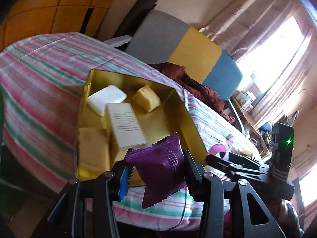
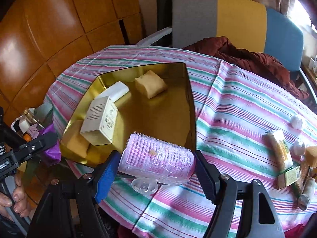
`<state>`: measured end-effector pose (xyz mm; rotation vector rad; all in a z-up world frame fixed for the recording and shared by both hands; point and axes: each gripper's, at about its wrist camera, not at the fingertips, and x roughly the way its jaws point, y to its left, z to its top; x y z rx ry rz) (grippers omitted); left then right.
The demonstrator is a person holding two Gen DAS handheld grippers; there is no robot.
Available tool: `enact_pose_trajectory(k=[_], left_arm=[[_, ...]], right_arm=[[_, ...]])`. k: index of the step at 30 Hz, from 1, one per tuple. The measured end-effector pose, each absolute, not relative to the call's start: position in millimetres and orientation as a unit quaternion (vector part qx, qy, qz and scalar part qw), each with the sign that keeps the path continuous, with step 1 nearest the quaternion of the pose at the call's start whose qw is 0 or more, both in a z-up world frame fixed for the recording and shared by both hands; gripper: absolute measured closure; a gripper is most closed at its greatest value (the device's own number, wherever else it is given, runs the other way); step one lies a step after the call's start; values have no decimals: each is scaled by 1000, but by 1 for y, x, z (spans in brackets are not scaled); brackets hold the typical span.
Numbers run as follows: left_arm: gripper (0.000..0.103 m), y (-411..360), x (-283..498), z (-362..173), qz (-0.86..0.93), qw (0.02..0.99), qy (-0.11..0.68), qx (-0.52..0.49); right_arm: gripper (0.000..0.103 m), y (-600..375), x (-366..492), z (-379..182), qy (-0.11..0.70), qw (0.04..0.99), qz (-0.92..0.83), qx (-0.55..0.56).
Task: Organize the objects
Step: 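Carry the packet into the tray with left tool while right drops roller, then withdraw both open tools from the gold tray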
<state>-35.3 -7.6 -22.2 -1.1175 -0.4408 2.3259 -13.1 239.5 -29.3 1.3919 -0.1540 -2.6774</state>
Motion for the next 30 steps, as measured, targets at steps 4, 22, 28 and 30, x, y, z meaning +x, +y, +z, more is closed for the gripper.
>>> enact_pose_trajectory(k=[4, 22, 28, 30], left_arm=[[56, 15, -44, -26, 854, 275, -144, -418], [47, 41, -41, -67, 826, 275, -119, -477], [38, 30, -38, -58, 838, 252, -118, -469], [38, 29, -38, -55, 843, 242, -113, -467]], right_arm=[[28, 243, -16, -33, -51, 53, -886, 458], [25, 242, -25, -59, -45, 59, -879, 470], [20, 249, -19, -55, -61, 50, -880, 468], [20, 251, -16, -53, -66, 46, -882, 465]])
